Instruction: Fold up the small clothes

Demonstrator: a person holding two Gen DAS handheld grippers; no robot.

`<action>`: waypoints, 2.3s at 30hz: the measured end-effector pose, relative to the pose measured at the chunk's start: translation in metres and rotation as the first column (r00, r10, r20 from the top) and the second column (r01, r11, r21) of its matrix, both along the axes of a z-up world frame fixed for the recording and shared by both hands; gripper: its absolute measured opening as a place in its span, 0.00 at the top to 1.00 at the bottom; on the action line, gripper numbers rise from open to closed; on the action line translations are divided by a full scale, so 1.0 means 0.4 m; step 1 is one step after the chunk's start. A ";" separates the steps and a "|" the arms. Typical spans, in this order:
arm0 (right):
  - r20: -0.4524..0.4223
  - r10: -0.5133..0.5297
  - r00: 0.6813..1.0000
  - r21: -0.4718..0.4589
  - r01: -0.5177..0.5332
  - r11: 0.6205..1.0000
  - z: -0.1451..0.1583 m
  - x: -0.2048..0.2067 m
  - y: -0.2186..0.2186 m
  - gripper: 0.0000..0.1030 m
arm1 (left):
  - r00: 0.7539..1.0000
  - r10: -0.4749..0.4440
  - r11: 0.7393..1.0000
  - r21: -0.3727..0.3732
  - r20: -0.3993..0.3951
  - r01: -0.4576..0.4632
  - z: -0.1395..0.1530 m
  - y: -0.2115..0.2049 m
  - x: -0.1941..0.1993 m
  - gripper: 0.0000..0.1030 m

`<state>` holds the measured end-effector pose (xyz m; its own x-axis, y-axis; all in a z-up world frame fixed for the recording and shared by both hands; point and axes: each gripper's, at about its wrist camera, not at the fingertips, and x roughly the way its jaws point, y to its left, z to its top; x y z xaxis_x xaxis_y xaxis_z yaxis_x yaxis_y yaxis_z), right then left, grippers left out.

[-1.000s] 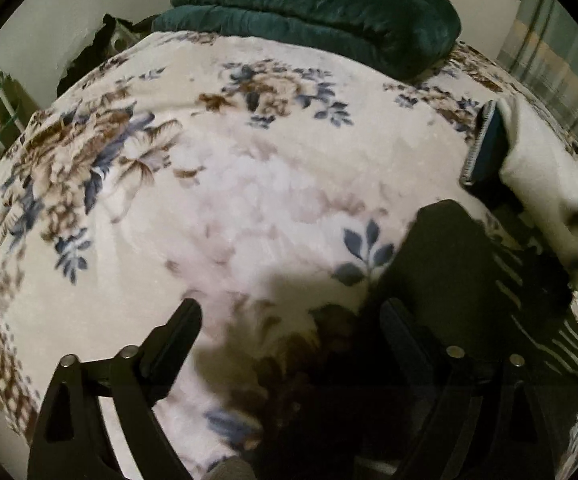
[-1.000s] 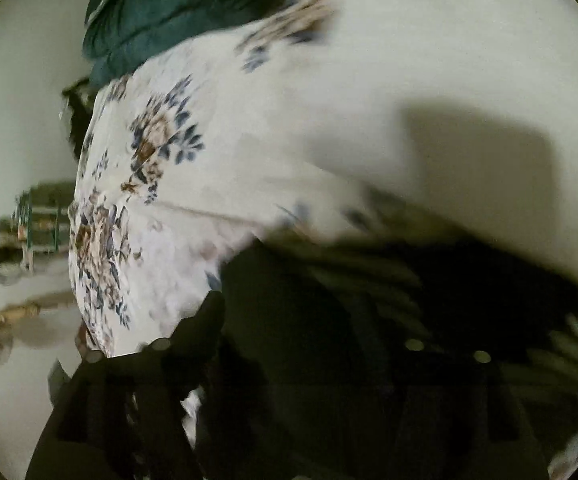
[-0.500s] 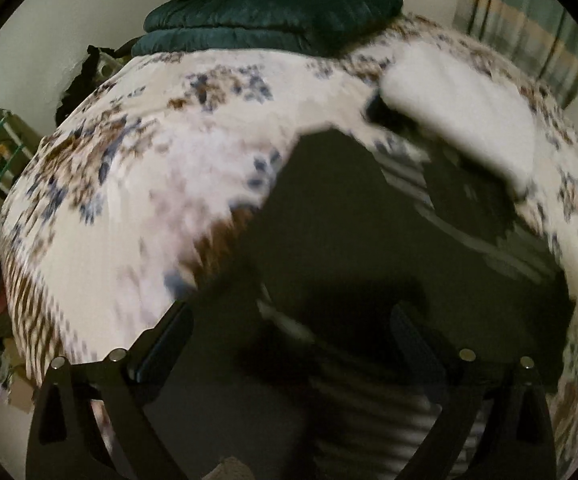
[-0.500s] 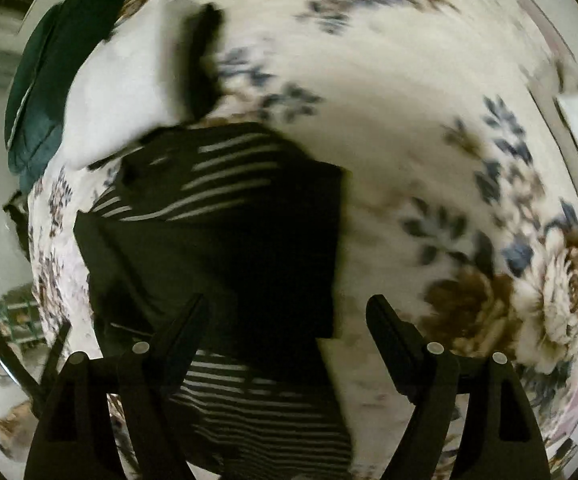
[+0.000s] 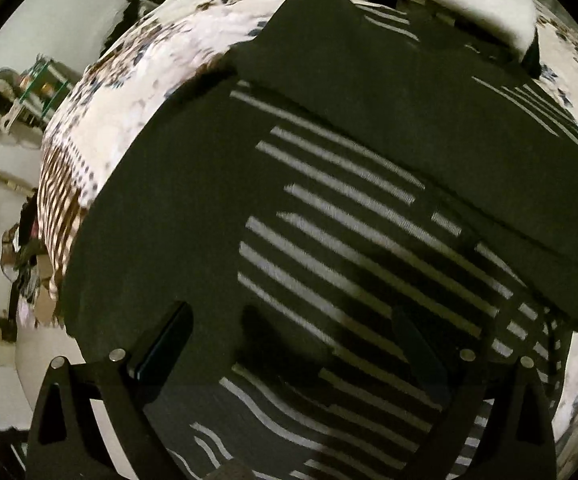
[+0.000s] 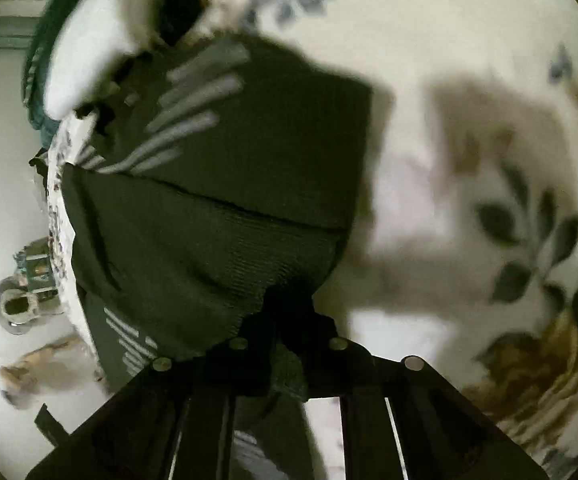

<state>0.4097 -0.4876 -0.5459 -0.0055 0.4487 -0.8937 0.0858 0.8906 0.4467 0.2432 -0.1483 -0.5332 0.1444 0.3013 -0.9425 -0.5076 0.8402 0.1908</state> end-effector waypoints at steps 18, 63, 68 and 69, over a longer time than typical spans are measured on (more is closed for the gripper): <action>-0.140 0.117 0.983 0.062 -0.109 0.992 0.050 0.004 -0.196 0.34 | 0.918 -0.362 0.920 -0.217 -0.159 0.325 -0.124 -0.400 -0.331 0.07; -0.181 0.122 0.976 0.122 -0.101 0.987 -0.018 0.077 -0.185 0.22 | 0.951 -0.293 0.894 -0.380 -0.100 0.236 -0.124 -0.345 -0.407 0.82; -0.162 0.056 0.985 0.239 -0.016 0.971 -0.077 0.152 -0.132 0.19 | 0.965 -0.259 0.911 -0.340 -0.035 0.233 -0.068 -0.311 -0.396 0.95; -0.169 0.044 0.985 0.252 0.000 0.968 -0.098 0.170 -0.116 0.16 | 0.966 -0.256 0.913 -0.334 -0.025 0.233 -0.055 -0.304 -0.396 0.95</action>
<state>0.4778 -0.5340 -0.5851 -0.1613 0.6555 -0.7378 0.1624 0.7550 0.6353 0.0849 -0.2698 -0.5554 0.1073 -0.0607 -0.9924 -0.2738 0.9577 -0.0882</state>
